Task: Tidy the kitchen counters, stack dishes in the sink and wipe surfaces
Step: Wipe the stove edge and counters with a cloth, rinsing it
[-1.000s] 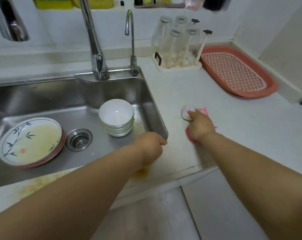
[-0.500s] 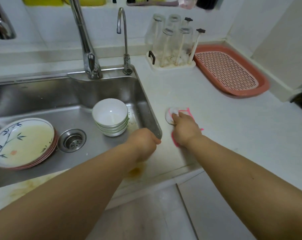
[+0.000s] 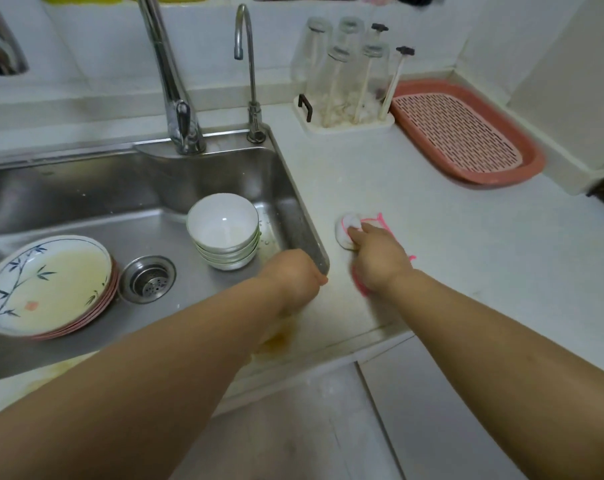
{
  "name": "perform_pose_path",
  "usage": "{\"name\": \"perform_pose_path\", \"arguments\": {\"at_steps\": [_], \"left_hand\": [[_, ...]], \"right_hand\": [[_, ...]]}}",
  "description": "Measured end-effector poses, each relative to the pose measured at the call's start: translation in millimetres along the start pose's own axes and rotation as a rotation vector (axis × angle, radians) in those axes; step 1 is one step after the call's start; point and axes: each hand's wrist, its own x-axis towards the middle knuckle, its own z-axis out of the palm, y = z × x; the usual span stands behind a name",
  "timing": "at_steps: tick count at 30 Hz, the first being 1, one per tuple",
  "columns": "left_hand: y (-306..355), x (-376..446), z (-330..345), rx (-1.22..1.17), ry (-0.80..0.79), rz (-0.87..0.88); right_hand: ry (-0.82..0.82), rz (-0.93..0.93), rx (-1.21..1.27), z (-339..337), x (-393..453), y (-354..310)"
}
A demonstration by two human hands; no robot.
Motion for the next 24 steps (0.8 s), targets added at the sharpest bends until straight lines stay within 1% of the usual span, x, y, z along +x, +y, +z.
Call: {"name": "perform_pose_path", "arguments": {"at_steps": [2,4,7,9,11,13,16,17,19,21,22,24], "left_hand": [[2,1,-2,0.016,-0.016,-0.007],[4,-1,-3,0.009,-0.027,-0.011],[5,-3,-2,0.018,-0.021,0.002],[5,-3,-1,0.036,-0.009,0.013],[4,-1,-2,0.043,-0.007,0.013],[4,-2,-1,0.047,-0.019,0.004],[5,-3,-4,0.046,-0.025,0.001],[7,-8,-4,0.060,-0.037,0.015],[9,-14,-3,0.082,-0.040,0.054],[6,-23,0,0.049,-0.060,0.069],[3,-26,1,0.035,-0.059,0.072],[-5,-36,4,-0.024,-0.040,0.054]], "right_hand": [[0.010,-0.031,-0.012,2,-37,8],[0.006,-0.036,-0.039,-1,-44,13],[-0.012,0.038,-0.030,-7,-10,5],[0.014,0.089,0.022,-5,21,-2],[0.029,0.097,0.045,-4,31,-7],[0.003,0.055,0.038,-3,7,-2],[0.041,-0.061,0.053,4,-50,18],[0.041,-0.074,0.059,5,-61,24],[0.045,-0.025,0.031,2,-46,32],[0.055,0.093,0.012,-4,-22,28],[0.071,0.124,0.011,-6,-13,22],[0.036,0.084,0.039,3,-16,1]]}}
